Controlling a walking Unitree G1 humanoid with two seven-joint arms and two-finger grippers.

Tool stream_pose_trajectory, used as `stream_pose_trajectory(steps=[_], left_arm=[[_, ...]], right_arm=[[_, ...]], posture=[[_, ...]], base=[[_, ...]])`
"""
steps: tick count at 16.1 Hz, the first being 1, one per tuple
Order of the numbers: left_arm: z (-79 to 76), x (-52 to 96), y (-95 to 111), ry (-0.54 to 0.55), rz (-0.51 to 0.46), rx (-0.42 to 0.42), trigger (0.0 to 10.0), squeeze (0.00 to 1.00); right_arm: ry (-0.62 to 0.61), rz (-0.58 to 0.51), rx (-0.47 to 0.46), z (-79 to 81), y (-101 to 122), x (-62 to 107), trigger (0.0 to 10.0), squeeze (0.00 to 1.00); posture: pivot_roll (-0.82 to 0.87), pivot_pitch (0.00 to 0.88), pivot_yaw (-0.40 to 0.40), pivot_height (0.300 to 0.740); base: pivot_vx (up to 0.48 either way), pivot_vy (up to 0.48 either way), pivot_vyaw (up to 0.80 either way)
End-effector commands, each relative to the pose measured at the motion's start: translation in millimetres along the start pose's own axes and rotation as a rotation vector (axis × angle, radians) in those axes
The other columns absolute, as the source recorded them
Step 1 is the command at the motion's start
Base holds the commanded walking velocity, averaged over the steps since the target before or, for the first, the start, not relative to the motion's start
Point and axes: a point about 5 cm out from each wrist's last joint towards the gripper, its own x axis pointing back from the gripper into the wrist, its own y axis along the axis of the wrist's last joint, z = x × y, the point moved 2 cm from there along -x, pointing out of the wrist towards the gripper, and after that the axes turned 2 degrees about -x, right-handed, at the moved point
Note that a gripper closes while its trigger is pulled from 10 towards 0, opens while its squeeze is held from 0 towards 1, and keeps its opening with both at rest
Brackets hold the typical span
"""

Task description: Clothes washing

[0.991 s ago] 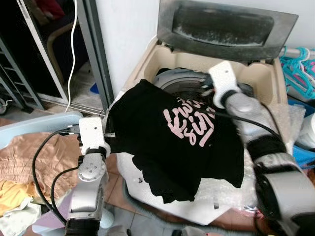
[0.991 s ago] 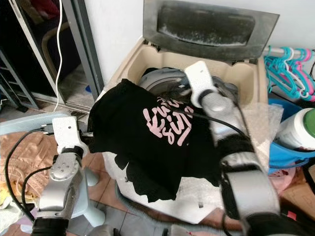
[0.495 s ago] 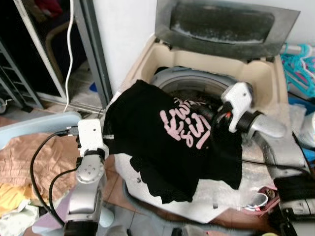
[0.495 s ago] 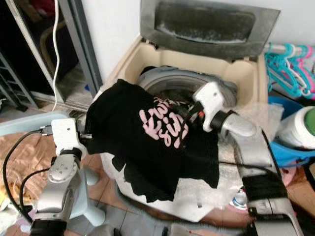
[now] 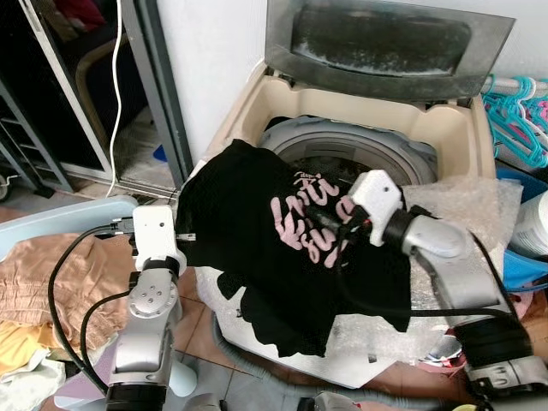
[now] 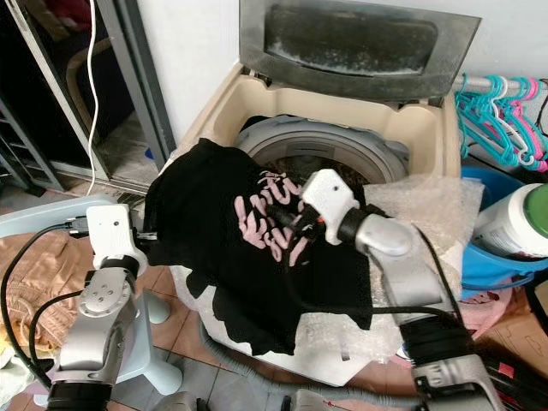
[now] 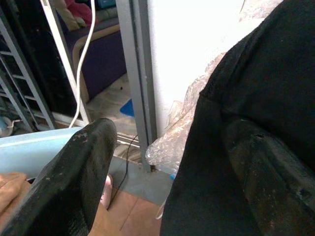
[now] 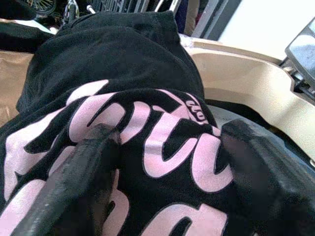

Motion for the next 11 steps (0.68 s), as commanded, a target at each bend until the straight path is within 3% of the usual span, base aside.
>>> stream_pose_trajectory(steps=[1, 2, 3, 4, 5, 8, 11], left_arm=[[1.7, -0.3, 6, 0.006, -0.017, 0.001, 10.0, 0.0], [0.6, 0.0, 6, 0.004, -0.015, 0.003, 10.0, 0.0], [-0.3, 0.7, 5, 0.001, -0.013, 0.003, 10.0, 0.0], [-0.4, 0.8, 5, 0.001, -0.012, 0.003, 10.0, 0.0], [-0.4, 0.7, 5, 0.001, -0.011, 0.002, 10.0, 0.0], [-0.1, -0.2, 5, 0.002, -0.01, 0.0, 10.0, 0.0], [-0.5, -0.4, 5, 0.004, -0.009, 0.001, 10.0, 0.0]], right_arm=[[0.036, 0.007, 0.034, 7.7, 3, -8.4, 10.0, 1.0], [0.039, 0.083, 0.06, 12.2, -11, -9.6, 2.1, 1.0], [0.033, 0.134, 0.052, 15.0, -22, -8.7, 0.0, 0.96], [0.032, 0.145, 0.045, 15.5, -24, -8.4, 0.0, 0.96], [0.002, 0.184, 0.025, 13.7, -31, -7.4, 0.0, 0.0], [-0.075, 0.242, -0.006, 2.6, -42, -4.5, 0.0, 0.0], [-0.233, 0.289, -0.082, -21.9, -50, 0.5, 0.0, 0.0]], posture=[[-0.04, 0.0, 0.011, 0.74], [-0.04, 0.0, 0.011, 0.74], [-0.04, 0.0, 0.01, 0.74], [-0.04, 0.0, 0.01, 0.74], [-0.04, 0.0, 0.01, 0.74], [-0.04, 0.0, 0.007, 0.74], [-0.04, 0.0, 0.006, 0.74]], base=[[0.0, 0.0, 0.0], [0.0, 0.0, 0.0], [0.0, 0.0, 0.0], [0.0, 0.0, 0.0], [0.0, 0.0, 0.0], [0.0, 0.0, 0.0], [0.0, 0.0, 0.0]])
